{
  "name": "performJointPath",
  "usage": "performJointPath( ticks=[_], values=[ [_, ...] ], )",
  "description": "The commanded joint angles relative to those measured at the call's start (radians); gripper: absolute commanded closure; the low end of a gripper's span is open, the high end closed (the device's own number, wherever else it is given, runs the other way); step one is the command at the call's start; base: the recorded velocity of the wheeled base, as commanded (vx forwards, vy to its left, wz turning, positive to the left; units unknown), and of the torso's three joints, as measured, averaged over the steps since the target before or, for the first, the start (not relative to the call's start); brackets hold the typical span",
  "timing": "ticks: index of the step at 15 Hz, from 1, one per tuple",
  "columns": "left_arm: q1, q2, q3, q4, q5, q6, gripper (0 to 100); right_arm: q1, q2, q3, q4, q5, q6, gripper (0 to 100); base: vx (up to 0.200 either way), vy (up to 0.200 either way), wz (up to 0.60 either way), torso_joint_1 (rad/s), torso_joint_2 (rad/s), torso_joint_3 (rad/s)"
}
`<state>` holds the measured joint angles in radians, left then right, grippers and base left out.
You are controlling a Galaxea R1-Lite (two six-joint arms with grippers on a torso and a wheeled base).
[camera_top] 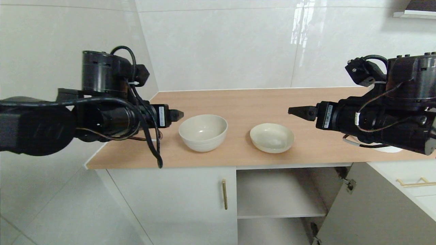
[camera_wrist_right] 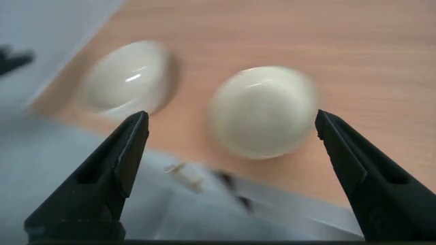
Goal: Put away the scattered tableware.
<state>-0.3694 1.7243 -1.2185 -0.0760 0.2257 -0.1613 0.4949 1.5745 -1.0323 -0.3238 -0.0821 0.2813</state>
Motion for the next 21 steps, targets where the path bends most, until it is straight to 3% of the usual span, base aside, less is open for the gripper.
performJointPath(
  ticks=[1,15,16,18,21],
  values=[
    [0.003,0.094,-0.041,0.031,0.012,-0.004,0,-0.009,0.030,-0.034,0.029,-0.027,-0.005,0,0.000,0.000,0.00,0.000,0.00,0.000],
    [-0.006,0.213,-0.093,0.038,0.012,-0.024,0,-0.007,0.021,-0.035,0.035,-0.036,-0.004,0,0.000,0.000,0.00,0.000,0.00,0.000],
    [-0.008,0.216,-0.098,0.036,0.010,-0.029,100,-0.007,0.022,-0.038,0.034,-0.038,-0.002,0,0.000,0.000,0.00,0.000,0.00,0.000],
    [-0.019,0.216,-0.111,0.036,0.007,-0.073,100,-0.007,0.022,-0.040,0.035,-0.036,-0.001,0,0.000,0.000,0.00,0.000,0.00,0.000],
    [-0.020,0.230,-0.122,0.036,-0.022,-0.092,100,-0.007,0.032,-0.040,0.035,-0.033,0.024,0,0.000,0.000,0.00,0.000,0.00,0.000]
  ],
)
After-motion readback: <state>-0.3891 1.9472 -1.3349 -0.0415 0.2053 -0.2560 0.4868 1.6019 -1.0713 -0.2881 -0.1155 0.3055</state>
